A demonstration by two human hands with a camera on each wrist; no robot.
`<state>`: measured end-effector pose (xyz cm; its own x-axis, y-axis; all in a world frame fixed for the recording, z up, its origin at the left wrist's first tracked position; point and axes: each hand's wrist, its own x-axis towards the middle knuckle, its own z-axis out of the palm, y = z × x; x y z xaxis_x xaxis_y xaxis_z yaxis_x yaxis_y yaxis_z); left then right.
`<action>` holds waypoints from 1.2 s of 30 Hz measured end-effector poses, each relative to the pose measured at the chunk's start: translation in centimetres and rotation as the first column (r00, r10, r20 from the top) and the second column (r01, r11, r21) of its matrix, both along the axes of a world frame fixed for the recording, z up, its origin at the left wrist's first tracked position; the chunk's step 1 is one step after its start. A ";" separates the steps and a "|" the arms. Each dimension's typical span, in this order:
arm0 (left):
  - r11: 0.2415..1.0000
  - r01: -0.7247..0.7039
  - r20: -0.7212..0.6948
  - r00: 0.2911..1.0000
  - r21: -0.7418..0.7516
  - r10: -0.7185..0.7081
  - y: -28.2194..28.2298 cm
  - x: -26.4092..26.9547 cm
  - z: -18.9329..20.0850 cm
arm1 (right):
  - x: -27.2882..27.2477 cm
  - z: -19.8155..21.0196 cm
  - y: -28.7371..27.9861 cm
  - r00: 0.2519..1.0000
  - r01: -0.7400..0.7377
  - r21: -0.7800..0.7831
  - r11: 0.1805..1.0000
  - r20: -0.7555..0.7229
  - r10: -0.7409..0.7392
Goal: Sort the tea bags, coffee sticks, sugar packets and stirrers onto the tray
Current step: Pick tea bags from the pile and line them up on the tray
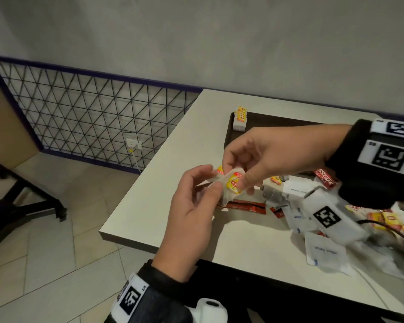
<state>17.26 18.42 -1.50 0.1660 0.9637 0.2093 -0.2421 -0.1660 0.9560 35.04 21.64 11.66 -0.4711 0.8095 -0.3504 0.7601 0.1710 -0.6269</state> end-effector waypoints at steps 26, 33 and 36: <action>0.926 0.321 -0.101 0.933 -0.199 -0.345 -5.7 6.9 1.3 | 5.8 -12.9 -15.4 0.141 0.844 -0.111 0.525 -0.898 -0.417; 0.928 0.284 -0.053 0.951 -0.240 -0.305 -5.6 7.0 1.1 | 6.4 -13.1 -15.4 0.096 0.837 -0.148 0.526 -0.908 -0.408; 0.932 0.270 -0.076 0.952 -0.240 -0.295 -5.7 7.1 1.0 | 6.7 -13.2 -15.6 0.091 0.830 -0.159 0.535 -0.907 -0.411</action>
<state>24.34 12.71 -0.52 0.4477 0.8932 -0.0418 -0.1393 0.1158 0.9835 41.73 6.07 -1.50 0.4362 0.8852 0.1617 -0.1340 0.2415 -0.9611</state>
